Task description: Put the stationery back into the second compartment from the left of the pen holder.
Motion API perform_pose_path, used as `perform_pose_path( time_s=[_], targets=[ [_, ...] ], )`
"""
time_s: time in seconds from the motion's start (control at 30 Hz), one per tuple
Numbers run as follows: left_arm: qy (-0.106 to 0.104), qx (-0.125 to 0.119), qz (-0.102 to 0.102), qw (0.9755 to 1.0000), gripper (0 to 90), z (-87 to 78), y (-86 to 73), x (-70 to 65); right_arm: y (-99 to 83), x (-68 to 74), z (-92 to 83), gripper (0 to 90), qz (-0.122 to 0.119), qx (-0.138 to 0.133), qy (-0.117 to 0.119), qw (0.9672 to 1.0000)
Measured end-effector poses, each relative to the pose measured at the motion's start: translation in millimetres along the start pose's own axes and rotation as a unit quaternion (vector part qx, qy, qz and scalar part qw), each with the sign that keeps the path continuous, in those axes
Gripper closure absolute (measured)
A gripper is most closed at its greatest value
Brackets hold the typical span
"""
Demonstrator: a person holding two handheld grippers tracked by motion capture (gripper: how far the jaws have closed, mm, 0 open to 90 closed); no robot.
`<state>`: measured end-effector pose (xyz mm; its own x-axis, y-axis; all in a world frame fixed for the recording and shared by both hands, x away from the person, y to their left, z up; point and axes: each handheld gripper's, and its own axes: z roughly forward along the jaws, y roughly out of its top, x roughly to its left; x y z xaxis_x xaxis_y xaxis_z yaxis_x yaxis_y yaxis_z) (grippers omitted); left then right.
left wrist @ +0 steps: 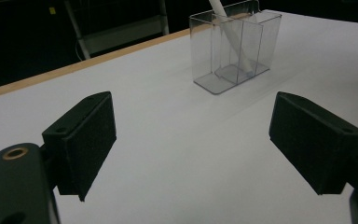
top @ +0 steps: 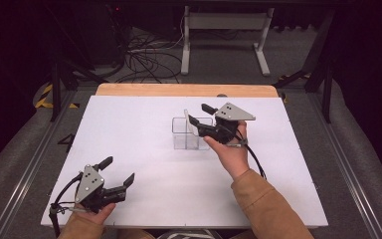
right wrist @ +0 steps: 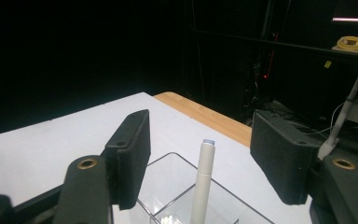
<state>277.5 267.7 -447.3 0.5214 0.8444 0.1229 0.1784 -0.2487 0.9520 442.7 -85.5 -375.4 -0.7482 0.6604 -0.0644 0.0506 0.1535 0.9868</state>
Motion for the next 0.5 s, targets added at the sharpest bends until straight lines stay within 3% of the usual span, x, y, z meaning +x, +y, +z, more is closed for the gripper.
perform_pose_path(
  time_s=[0.37, 0.5],
  targets=[
    [-0.003, -0.001, 0.001, 1.0000, 15.5, 3.1, 1.6, -0.5, 6.4, 4.3, -10.7, 34.0, -0.007, 0.003, 0.012, 0.9999],
    [-0.003, -0.002, 0.000, 1.0000, 15.4, 3.1, 1.8, 0.2, 6.7, 4.3, -10.9, 27.3, -0.013, 0.004, 0.022, 0.9997]
  ],
)
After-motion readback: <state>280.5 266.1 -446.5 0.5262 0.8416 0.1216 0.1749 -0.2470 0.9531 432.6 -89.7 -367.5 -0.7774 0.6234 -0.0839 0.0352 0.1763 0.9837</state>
